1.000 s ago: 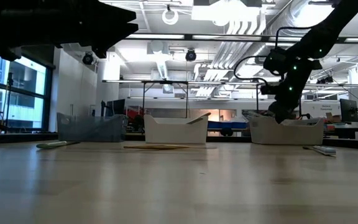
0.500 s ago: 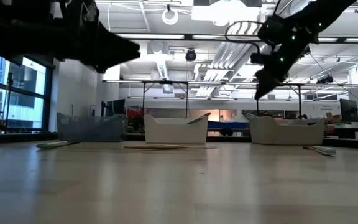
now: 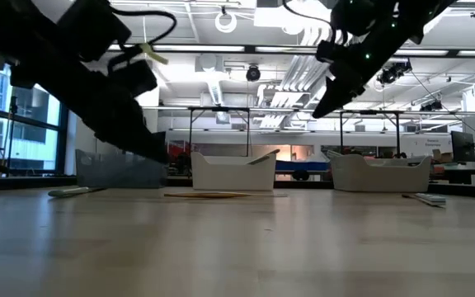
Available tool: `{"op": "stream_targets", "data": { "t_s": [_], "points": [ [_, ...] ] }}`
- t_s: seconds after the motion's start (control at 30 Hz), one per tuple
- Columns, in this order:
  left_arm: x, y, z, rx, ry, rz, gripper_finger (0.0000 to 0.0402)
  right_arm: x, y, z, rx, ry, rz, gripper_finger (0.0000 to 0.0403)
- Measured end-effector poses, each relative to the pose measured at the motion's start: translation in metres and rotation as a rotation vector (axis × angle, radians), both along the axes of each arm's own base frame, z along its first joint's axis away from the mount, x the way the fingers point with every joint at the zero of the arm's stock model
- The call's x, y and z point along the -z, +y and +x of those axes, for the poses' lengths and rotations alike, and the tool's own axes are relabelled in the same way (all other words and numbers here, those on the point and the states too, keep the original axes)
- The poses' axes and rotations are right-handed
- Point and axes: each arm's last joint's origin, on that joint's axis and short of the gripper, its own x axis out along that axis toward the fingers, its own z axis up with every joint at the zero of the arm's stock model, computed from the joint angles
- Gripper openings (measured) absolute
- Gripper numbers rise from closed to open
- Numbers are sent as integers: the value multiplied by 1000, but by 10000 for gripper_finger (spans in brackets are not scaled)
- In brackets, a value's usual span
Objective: Sort silverware by color (type)
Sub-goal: Put the gold knife into black bin
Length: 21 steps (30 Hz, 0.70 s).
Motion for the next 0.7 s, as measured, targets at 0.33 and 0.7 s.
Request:
{"op": "stream_targets", "data": {
  "t_s": [0.33,0.7],
  "points": [
    [24,0,40,18,219,62,161,-5,30,14,-96,-60,-28,128],
    [22,4,55,77,311,-16,30,-5,48,18,-154,-58,-39,128]
  ]
}}
